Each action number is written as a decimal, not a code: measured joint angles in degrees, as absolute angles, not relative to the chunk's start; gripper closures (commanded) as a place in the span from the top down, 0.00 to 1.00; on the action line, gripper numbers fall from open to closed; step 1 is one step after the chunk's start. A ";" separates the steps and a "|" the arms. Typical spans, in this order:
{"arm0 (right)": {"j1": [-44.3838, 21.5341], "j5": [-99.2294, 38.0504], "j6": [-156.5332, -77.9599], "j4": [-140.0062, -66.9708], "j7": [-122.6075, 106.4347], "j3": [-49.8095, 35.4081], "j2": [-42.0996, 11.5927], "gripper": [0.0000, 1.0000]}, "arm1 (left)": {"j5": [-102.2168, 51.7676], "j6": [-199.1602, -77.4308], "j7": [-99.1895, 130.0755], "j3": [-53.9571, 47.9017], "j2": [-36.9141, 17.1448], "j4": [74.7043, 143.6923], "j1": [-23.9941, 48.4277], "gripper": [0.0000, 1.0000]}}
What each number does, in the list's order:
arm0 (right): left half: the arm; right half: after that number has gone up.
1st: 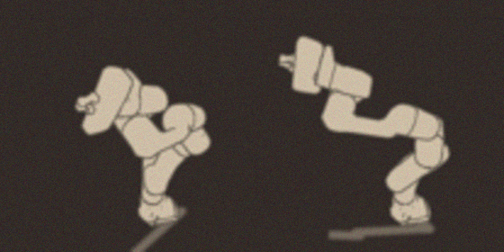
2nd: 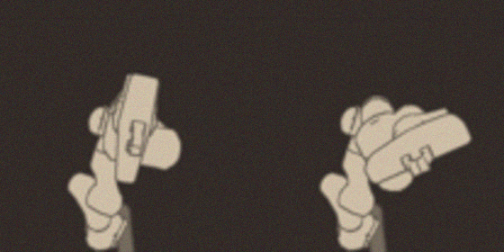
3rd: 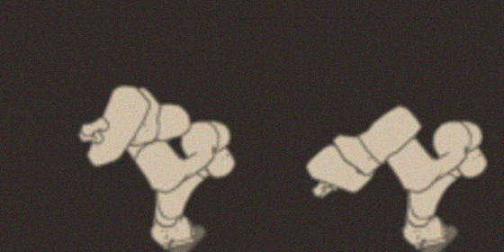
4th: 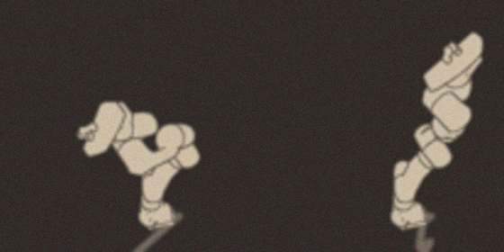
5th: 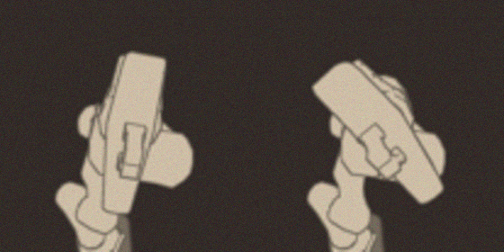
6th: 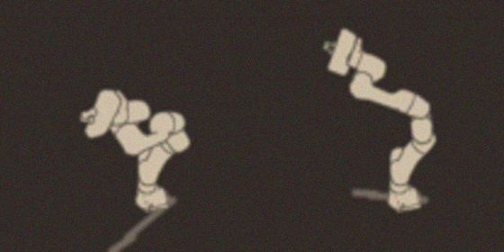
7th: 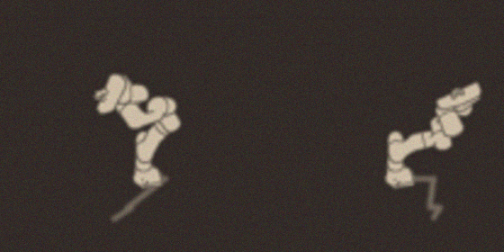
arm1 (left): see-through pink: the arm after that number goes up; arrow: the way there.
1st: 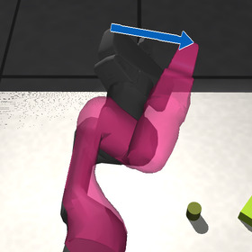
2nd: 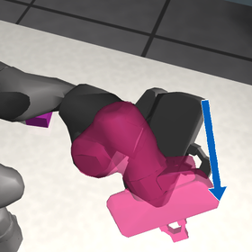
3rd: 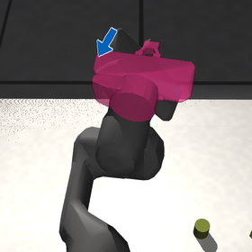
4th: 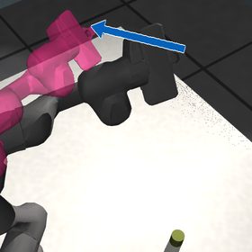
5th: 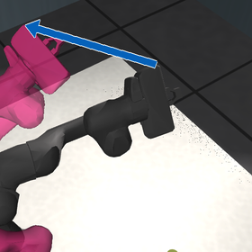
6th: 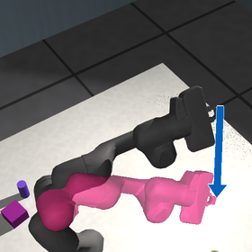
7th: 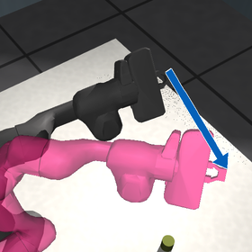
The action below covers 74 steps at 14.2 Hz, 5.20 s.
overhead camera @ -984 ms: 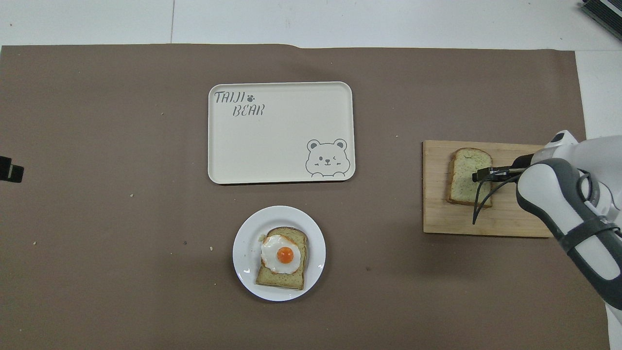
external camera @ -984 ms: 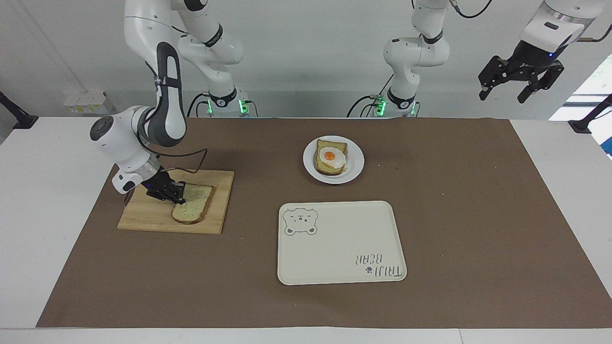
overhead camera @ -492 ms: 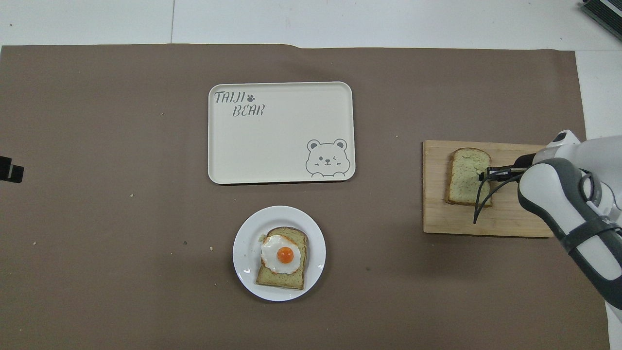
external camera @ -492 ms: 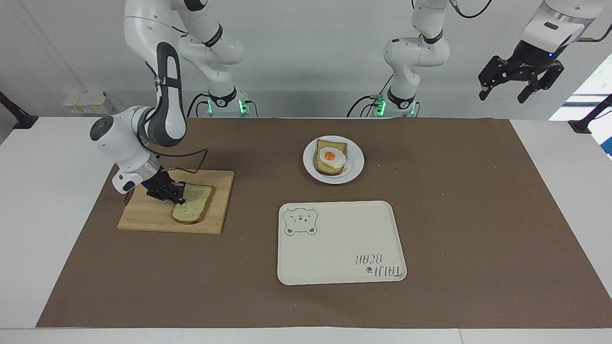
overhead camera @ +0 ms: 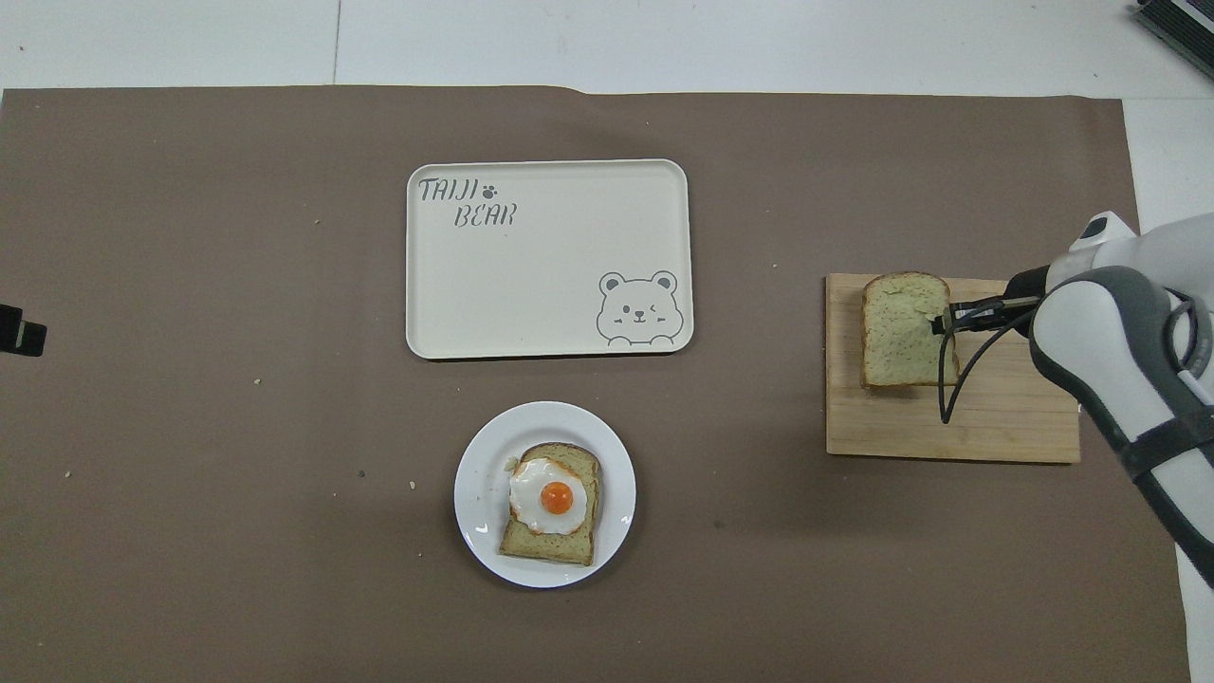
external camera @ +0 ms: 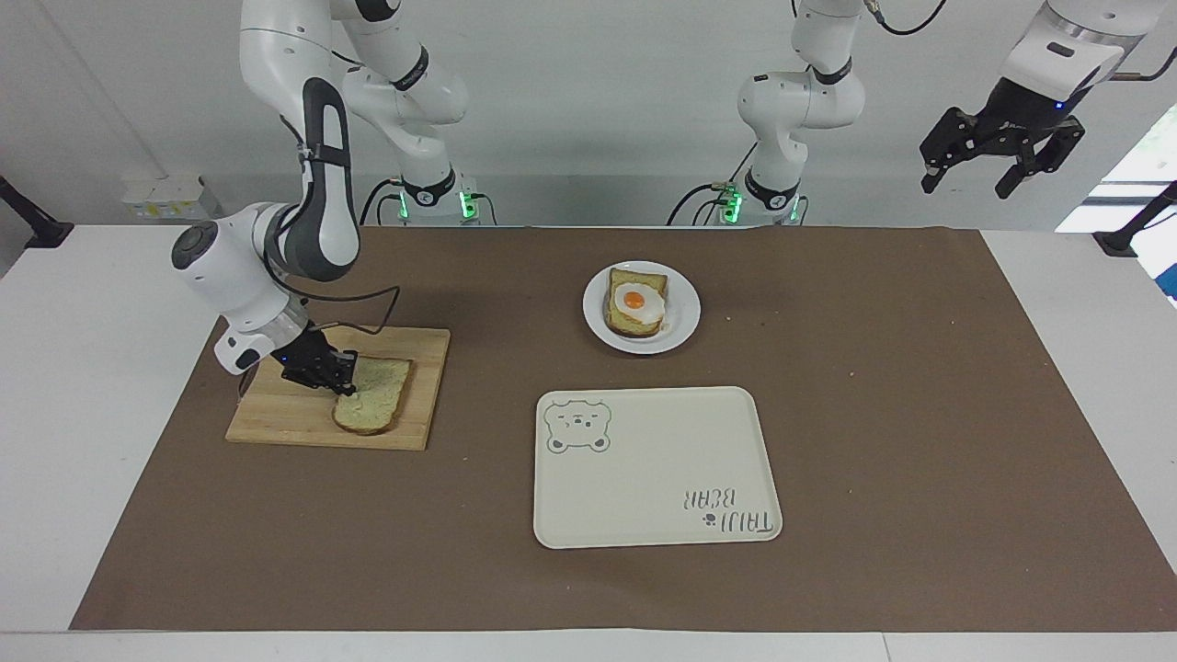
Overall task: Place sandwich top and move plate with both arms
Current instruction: 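Close the right gripper on the bread slice's edge, then lift the bread slice with the right gripper toward the white plate, then lay the bread slice onto the egg toast and open the right gripper, then withdraw the right gripper back beside the wooden board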
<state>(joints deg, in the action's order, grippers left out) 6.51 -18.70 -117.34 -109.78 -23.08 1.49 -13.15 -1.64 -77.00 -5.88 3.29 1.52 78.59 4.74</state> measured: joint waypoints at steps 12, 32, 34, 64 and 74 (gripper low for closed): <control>-6.02 -19.51 -100.81 -105.02 -12.29 0.51 -7.34 0.00 | -1.64 -77.00 -5.88 3.29 1.52 78.60 4.74 1.00; -39.51 -27.97 -123.78 -109.06 23.63 -0.16 -12.85 0.00 | -1.70 -76.86 -5.81 2.86 1.56 78.66 4.75 1.00; -39.59 -27.97 -123.80 -112.18 22.96 -0.14 -12.52 0.00 | -1.70 -76.82 -5.79 2.79 1.57 78.74 4.75 1.00; -26.85 -10.01 -106.97 -106.18 19.48 1.30 -1.77 1.00 | -1.70 -76.80 -5.63 2.31 2.29 79.85 4.81 1.00; -7.67 -3.51 -98.81 -103.83 12.43 1.81 5.77 1.00 | -1.70 -76.76 -5.65 2.39 2.31 79.87 4.80 1.00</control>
